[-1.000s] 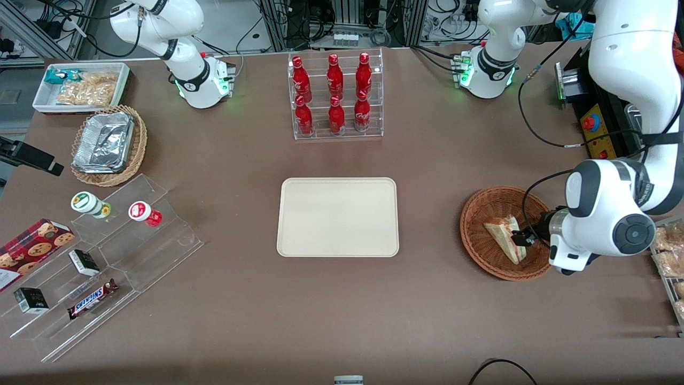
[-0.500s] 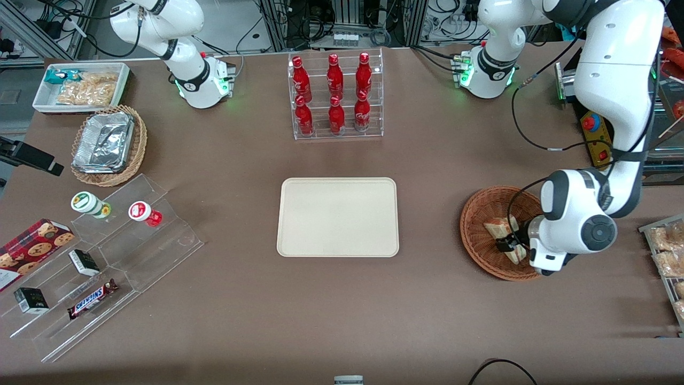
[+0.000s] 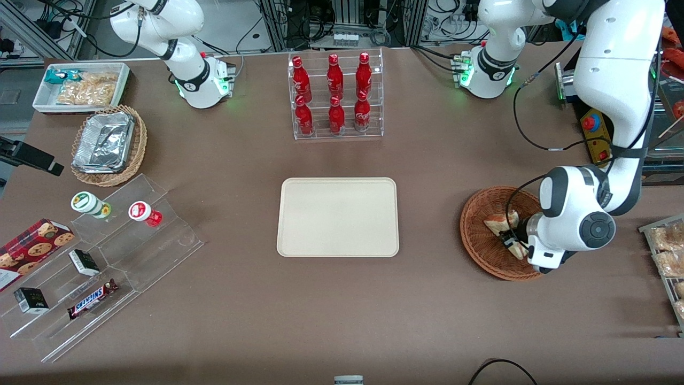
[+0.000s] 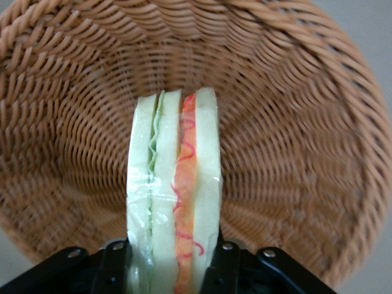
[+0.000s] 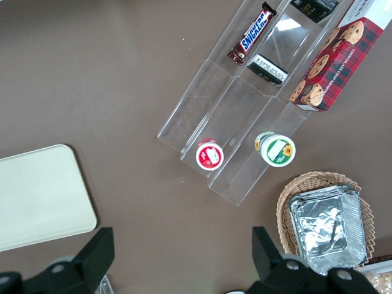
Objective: Place sandwich from basket to tray
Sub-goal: 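Lift the sandwich and carry it over the cream tray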
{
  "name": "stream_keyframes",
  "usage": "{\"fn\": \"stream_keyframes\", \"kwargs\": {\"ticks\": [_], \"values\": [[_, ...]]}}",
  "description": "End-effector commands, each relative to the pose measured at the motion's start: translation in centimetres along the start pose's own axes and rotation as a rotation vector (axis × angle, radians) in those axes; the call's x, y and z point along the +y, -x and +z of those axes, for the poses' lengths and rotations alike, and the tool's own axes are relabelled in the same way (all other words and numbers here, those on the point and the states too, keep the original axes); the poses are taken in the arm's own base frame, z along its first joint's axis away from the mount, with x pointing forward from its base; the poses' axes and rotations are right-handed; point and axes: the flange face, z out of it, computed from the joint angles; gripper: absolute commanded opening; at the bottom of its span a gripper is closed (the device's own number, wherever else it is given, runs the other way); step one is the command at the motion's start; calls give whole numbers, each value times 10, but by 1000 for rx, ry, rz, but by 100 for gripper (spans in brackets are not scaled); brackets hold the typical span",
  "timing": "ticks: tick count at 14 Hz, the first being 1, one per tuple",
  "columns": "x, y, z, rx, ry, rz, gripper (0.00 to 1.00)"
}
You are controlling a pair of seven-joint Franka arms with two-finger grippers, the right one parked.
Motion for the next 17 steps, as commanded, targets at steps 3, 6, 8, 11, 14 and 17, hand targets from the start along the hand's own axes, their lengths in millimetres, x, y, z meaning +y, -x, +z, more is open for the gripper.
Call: {"fn": "stream_keyframes", "kwargs": {"ticks": [3, 6, 8, 11, 14, 17], "values": [[98, 93, -85, 46, -80, 241, 10], [190, 170, -94, 63, -62, 421, 9], [248, 232, -83, 55, -31, 536, 10], [319, 277, -47, 66, 28, 546, 10], [365, 311, 19, 111, 8, 557, 10], [375, 313, 58, 128, 11, 568, 11]]}}
